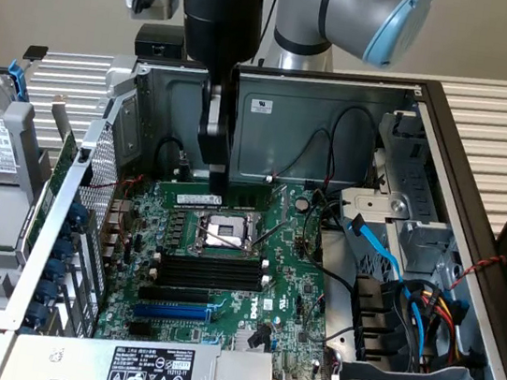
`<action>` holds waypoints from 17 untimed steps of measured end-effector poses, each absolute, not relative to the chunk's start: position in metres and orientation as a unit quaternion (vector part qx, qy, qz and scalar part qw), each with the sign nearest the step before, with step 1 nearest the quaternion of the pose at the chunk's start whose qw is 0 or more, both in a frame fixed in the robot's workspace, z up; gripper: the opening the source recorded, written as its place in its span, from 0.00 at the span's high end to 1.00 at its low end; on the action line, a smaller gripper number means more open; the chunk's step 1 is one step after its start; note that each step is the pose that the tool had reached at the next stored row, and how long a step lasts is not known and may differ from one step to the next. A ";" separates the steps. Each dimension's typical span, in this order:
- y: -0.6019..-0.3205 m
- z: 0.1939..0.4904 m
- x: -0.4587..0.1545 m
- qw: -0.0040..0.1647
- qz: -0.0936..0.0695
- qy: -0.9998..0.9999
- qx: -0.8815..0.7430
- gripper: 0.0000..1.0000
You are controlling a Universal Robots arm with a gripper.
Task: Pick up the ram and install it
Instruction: 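Insert the ram into the slot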
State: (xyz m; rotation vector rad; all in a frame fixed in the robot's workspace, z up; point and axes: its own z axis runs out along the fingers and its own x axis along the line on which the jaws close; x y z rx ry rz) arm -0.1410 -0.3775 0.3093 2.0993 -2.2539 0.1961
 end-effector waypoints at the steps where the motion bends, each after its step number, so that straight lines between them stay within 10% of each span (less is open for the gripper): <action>1: -0.378 0.307 -0.141 0.028 0.064 -0.730 0.680 0.88; 17: -0.378 0.278 -0.141 0.029 0.065 -0.730 0.680 0.88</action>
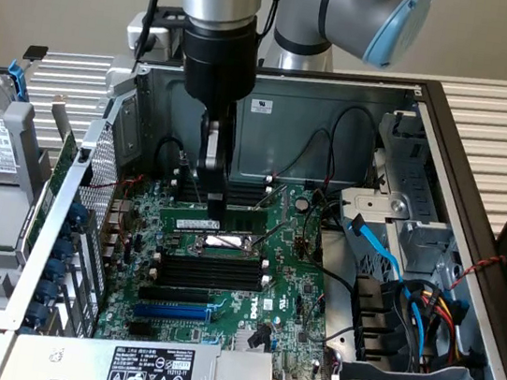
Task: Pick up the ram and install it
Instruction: 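Insert the ram into the slot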
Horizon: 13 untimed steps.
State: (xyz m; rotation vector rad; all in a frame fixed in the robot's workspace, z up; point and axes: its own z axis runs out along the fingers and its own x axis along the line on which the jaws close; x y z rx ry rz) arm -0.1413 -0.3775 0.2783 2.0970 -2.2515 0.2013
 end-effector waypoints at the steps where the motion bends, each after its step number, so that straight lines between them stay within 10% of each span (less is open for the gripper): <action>1: -0.378 0.277 -0.141 0.029 0.065 -0.730 0.680 0.88; 13: -0.378 0.266 -0.142 0.032 0.065 -0.730 0.680 0.88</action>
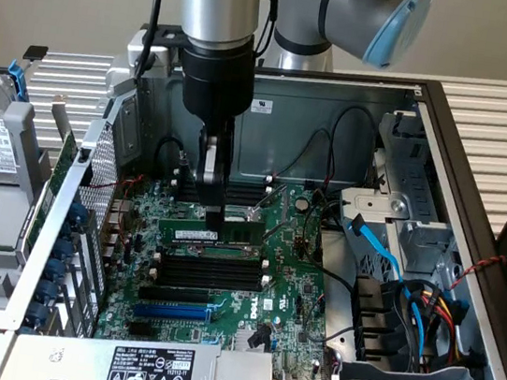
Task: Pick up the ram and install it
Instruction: 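Insert the ram into the slot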
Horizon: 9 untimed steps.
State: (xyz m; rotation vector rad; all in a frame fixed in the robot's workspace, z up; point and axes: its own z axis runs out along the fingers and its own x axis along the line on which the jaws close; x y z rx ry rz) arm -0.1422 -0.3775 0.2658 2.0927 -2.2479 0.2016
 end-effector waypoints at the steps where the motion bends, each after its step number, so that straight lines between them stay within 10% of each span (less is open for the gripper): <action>1: -0.378 0.266 -0.142 0.032 0.065 -0.730 0.680 0.88; 9: -0.378 0.265 -0.142 0.036 0.062 -0.730 0.680 0.88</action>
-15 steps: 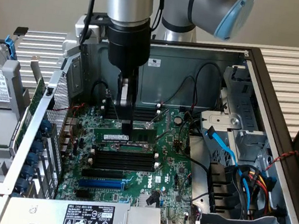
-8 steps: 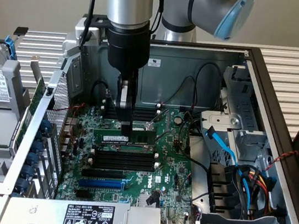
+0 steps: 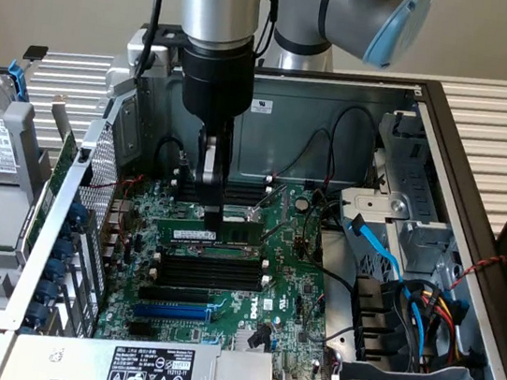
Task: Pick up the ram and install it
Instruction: 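Insert the ram into the slot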
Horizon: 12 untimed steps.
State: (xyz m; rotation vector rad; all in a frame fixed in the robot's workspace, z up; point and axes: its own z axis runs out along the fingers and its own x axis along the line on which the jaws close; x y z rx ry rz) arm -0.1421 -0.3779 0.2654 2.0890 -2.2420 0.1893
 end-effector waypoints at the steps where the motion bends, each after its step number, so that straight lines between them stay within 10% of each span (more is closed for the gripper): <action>1: -0.378 0.265 -0.142 0.036 0.061 -0.730 0.680 0.88; 12: -0.379 0.255 -0.142 0.040 0.056 -0.730 0.680 0.88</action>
